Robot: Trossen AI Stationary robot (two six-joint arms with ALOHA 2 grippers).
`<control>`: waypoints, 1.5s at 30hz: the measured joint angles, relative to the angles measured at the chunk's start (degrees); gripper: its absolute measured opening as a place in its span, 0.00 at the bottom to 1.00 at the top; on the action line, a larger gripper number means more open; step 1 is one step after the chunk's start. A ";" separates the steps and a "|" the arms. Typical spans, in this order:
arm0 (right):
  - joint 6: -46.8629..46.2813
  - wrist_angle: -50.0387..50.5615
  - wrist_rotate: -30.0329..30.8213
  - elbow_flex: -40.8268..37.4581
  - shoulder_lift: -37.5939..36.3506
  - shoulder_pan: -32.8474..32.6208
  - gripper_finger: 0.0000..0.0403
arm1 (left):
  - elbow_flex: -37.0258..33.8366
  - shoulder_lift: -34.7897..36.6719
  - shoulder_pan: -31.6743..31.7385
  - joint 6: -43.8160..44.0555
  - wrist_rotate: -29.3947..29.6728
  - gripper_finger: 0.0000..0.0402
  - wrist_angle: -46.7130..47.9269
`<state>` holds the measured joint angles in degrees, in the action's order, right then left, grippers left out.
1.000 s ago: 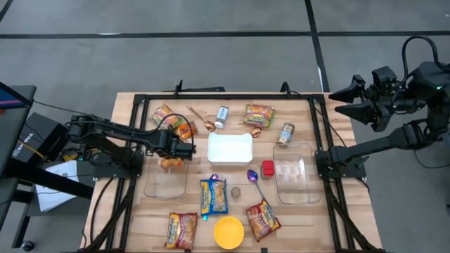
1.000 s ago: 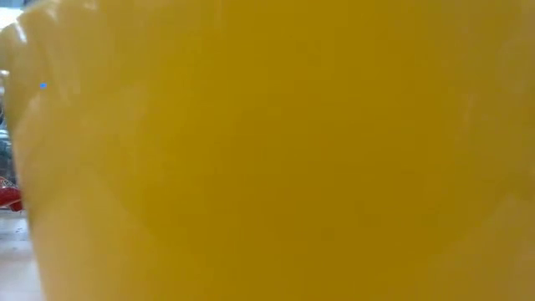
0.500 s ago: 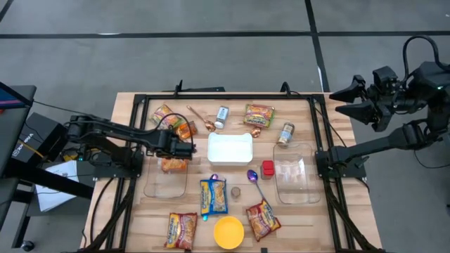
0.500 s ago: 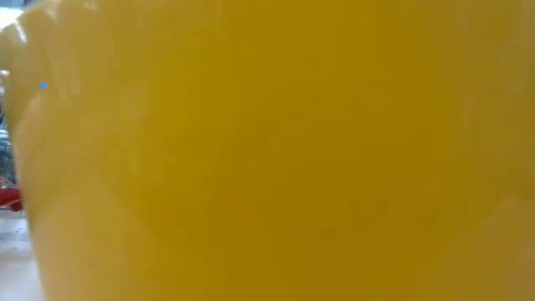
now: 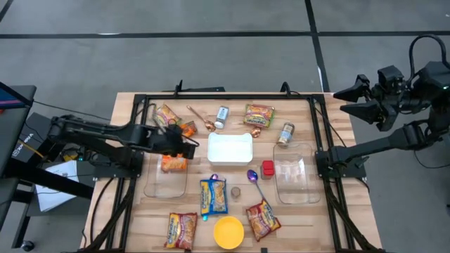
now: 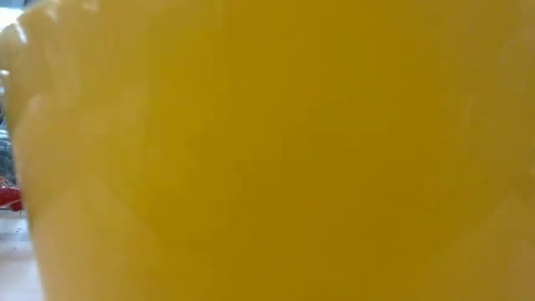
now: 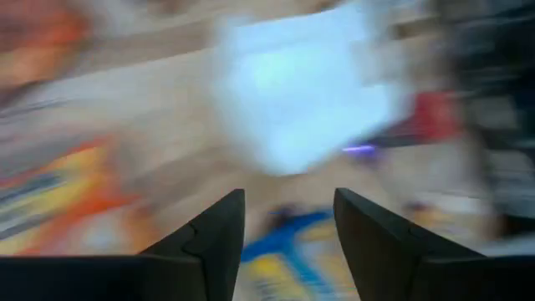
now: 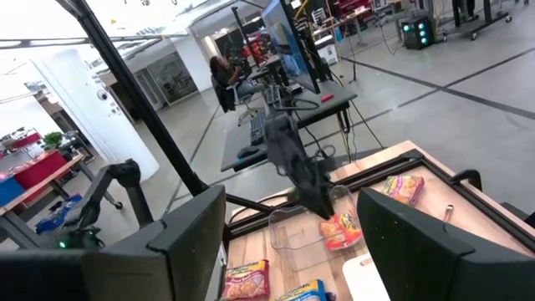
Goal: Pick & Place Food Item
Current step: Put the left red noodle pack into the left transparent bin
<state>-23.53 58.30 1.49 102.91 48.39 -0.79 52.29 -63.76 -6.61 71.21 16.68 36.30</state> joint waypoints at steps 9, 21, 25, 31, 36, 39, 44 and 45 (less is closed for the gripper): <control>0.00 0.00 0.01 0.00 -1.36 0.04 0.66 | 0.09 -0.20 -11.27 -13.32 -7.84 0.43 -40.93; -0.49 -0.04 0.01 -0.01 -2.91 0.04 0.66 | 4.75 -17.81 -37.87 14.25 -11.34 0.43 -51.96; -0.52 -0.04 0.01 -0.02 -3.02 0.04 0.66 | 10.02 -24.85 -42.07 15.60 -17.05 0.43 -51.87; -1.42 -0.04 0.01 0.00 -3.07 0.04 0.66 | 13.95 -31.76 -43.37 15.69 -23.18 0.43 -51.40; -2.22 -0.07 0.03 0.00 -3.09 0.04 0.66 | 14.01 -32.62 -42.84 9.00 -23.07 0.38 -44.06; -2.47 -0.04 0.03 0.00 -3.09 0.04 0.66 | 14.01 -31.98 -41.82 2.50 -22.61 0.34 -38.45; -3.08 -0.04 0.01 0.00 -3.09 0.04 0.66 | 16.36 -29.23 -38.10 -8.57 -17.21 0.29 -26.06; -3.11 -0.04 0.01 0.00 -3.09 0.04 0.66 | 17.53 -28.77 -37.02 -12.11 -16.79 0.28 -23.41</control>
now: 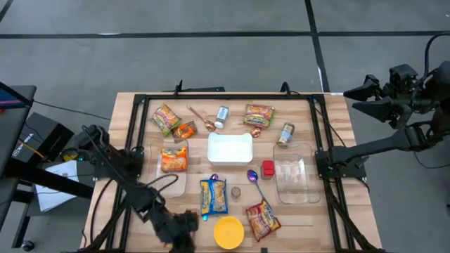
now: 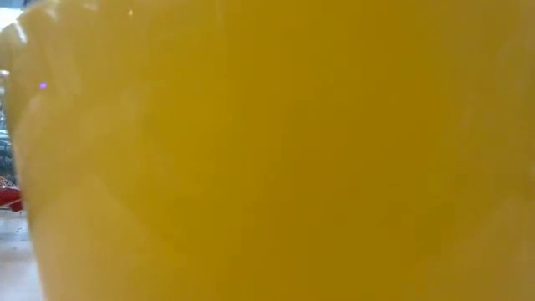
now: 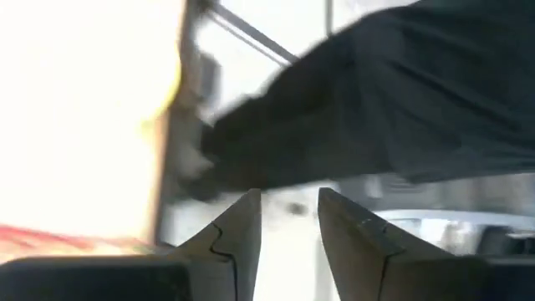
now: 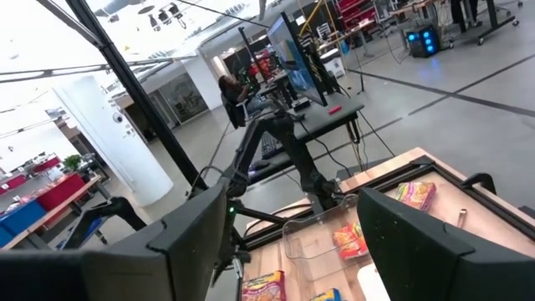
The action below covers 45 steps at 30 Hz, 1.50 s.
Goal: Pick & Place Food Item
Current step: Put the left red noodle pack into the left transparent bin
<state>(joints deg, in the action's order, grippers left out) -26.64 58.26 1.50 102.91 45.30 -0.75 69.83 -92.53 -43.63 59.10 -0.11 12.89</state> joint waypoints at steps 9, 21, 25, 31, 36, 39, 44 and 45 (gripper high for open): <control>-0.87 0.22 0.00 -0.02 -0.22 0.00 0.66 | 14.89 -0.80 5.24 -29.46 -1.43 0.32 23.64; -0.85 0.55 0.02 0.00 -2.31 0.01 0.66 | 17.35 -8.39 2.22 -32.06 -1.61 0.47 39.72; -0.53 0.54 0.02 0.00 -3.09 0.02 0.66 | 16.68 -11.59 0.71 -26.08 -0.71 0.46 39.71; -0.19 0.35 0.22 0.02 -3.96 0.02 0.66 | 13.52 -13.97 -2.04 -15.07 3.16 0.39 38.84; -0.19 0.44 0.17 -0.02 -3.85 0.02 0.66 | 10.46 -13.90 -2.99 -10.92 3.84 0.34 35.34; -0.19 0.44 0.13 -0.02 -3.85 0.02 0.66 | 8.87 -13.90 -3.32 -10.11 3.78 0.32 35.05; -0.19 0.60 0.01 -0.02 -3.85 0.02 0.66 | 6.84 -13.86 -3.31 -10.22 3.75 0.31 34.10; -0.19 0.89 0.00 -0.02 -3.85 0.02 0.66 | 6.39 -13.85 -3.31 -10.22 3.69 0.31 33.60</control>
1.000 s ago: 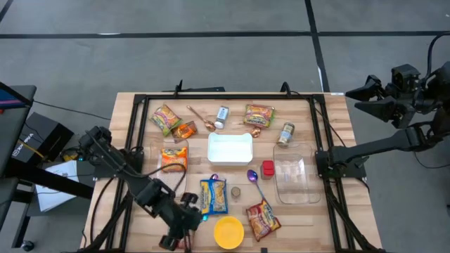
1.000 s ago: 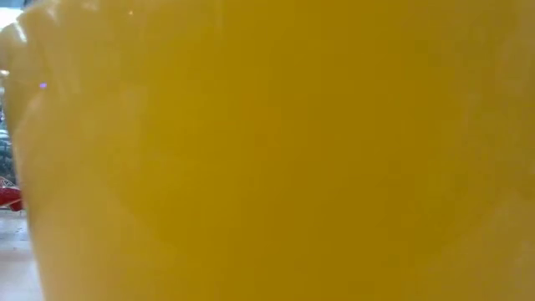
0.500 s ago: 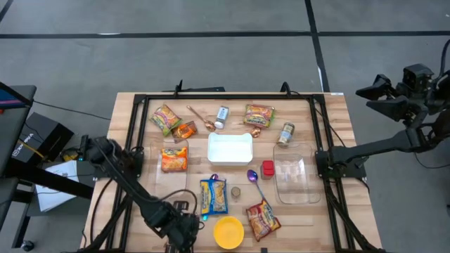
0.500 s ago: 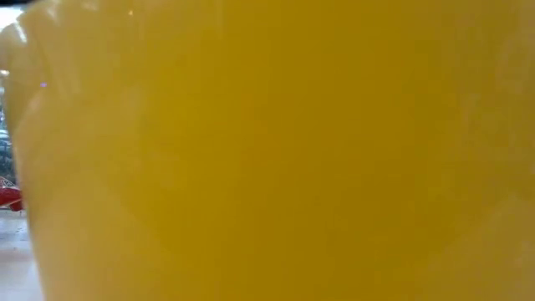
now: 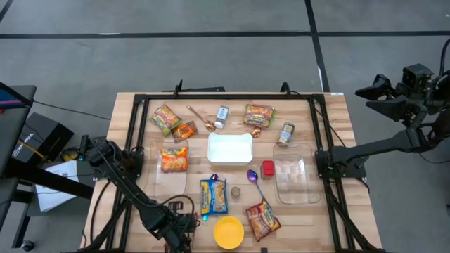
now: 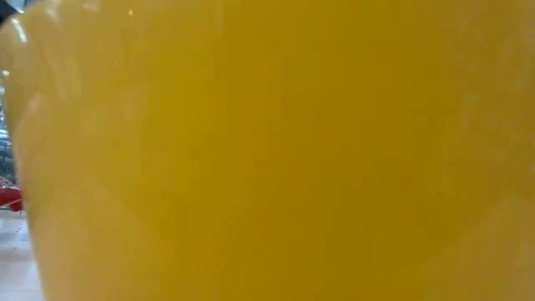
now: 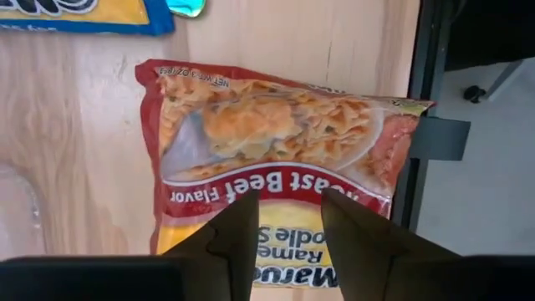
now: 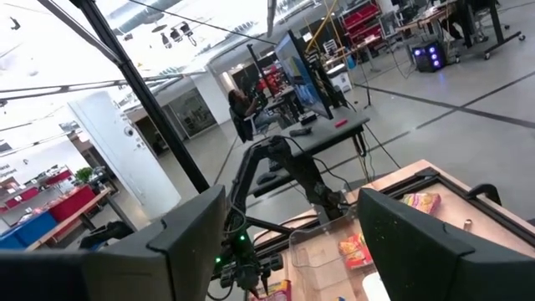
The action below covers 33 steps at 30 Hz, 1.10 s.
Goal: Pick & Place Food Item
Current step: Put the left red noodle pack into the left transparent bin
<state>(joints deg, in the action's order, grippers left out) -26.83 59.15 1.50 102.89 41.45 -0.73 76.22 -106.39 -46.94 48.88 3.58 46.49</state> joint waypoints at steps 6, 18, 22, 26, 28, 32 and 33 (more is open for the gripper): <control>0.00 0.95 0.00 0.00 0.00 0.00 0.66 | -2.61 0.02 0.02 -0.13 -2.04 0.33 -3.77; 0.00 0.90 -0.02 0.00 0.00 0.00 0.66 | -5.41 0.42 -0.02 0.02 -2.00 0.29 -5.91; -0.12 0.90 -0.02 0.00 0.00 0.00 0.66 | -5.74 0.44 0.09 0.02 -2.02 0.25 -6.61; -0.14 0.88 -0.02 0.00 0.00 0.00 0.66 | -5.77 0.37 0.09 1.51 -2.00 0.19 -6.59; -0.05 0.88 -0.02 0.00 0.00 0.00 0.66 | -5.79 0.36 0.10 3.50 -2.15 0.15 -6.61; 0.02 0.88 -0.02 0.00 0.00 0.00 0.66 | -5.85 0.25 0.08 6.37 -2.56 0.03 -7.39; 0.13 0.87 -0.02 0.00 0.00 0.00 0.66 | -5.85 0.22 0.06 6.75 -2.57 0.02 -7.51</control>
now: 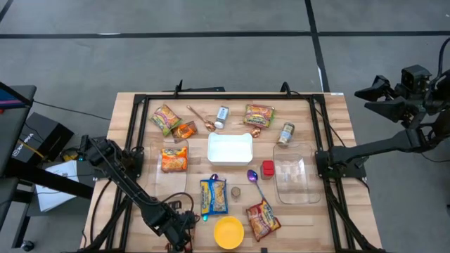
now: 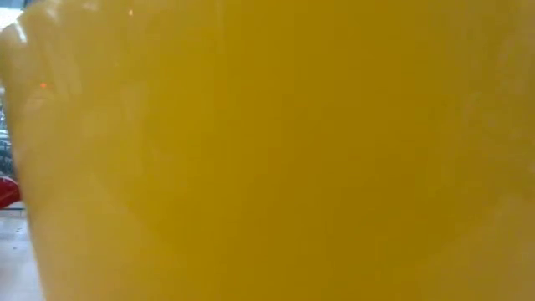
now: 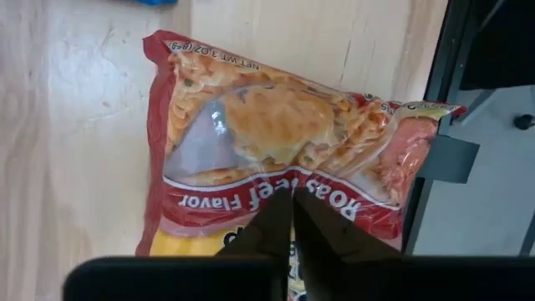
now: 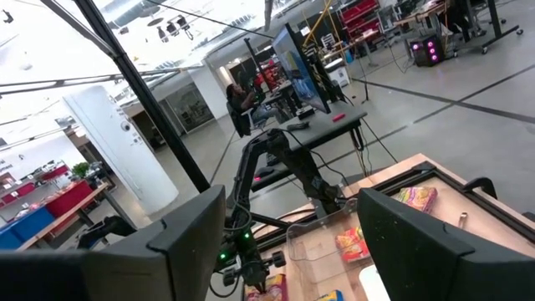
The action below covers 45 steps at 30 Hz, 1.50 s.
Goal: Pick & Place Food Item
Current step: Put the left red noodle pack into the left transparent bin
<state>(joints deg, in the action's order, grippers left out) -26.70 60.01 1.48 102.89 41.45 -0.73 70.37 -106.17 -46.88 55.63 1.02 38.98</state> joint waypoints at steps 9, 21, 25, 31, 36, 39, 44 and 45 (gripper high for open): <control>0.14 -0.03 0.00 0.00 0.00 0.00 0.66 | -0.37 2.54 -0.08 -0.81 -1.25 0.00 0.00; 0.33 -0.03 0.00 0.00 0.00 0.00 0.66 | -0.22 12.21 0.13 -1.68 0.40 0.00 -0.13; 0.31 -0.03 -0.15 0.00 0.00 0.00 0.66 | -0.20 15.73 0.35 -0.70 3.37 0.00 -0.68; 0.31 -0.03 -0.17 0.00 0.00 0.00 0.66 | -0.17 23.06 0.51 3.55 16.96 0.00 -0.90; 0.31 -0.03 -0.17 0.00 0.00 0.00 0.66 | -0.11 27.80 2.45 6.79 27.50 0.00 0.32; 0.29 0.00 -0.17 -0.01 0.00 0.00 0.66 | -0.11 28.87 5.48 10.00 28.90 0.00 2.12; 0.12 0.02 -0.17 -0.02 0.00 -0.01 0.66 | -0.11 29.00 10.92 18.17 30.73 0.00 3.58; 0.11 0.02 -0.17 -0.02 0.00 0.00 0.66 | -0.11 29.00 11.84 19.95 31.30 0.00 4.18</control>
<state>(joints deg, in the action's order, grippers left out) -26.59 60.03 1.31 102.87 41.45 -0.73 70.26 -77.17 -35.04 75.58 32.32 43.16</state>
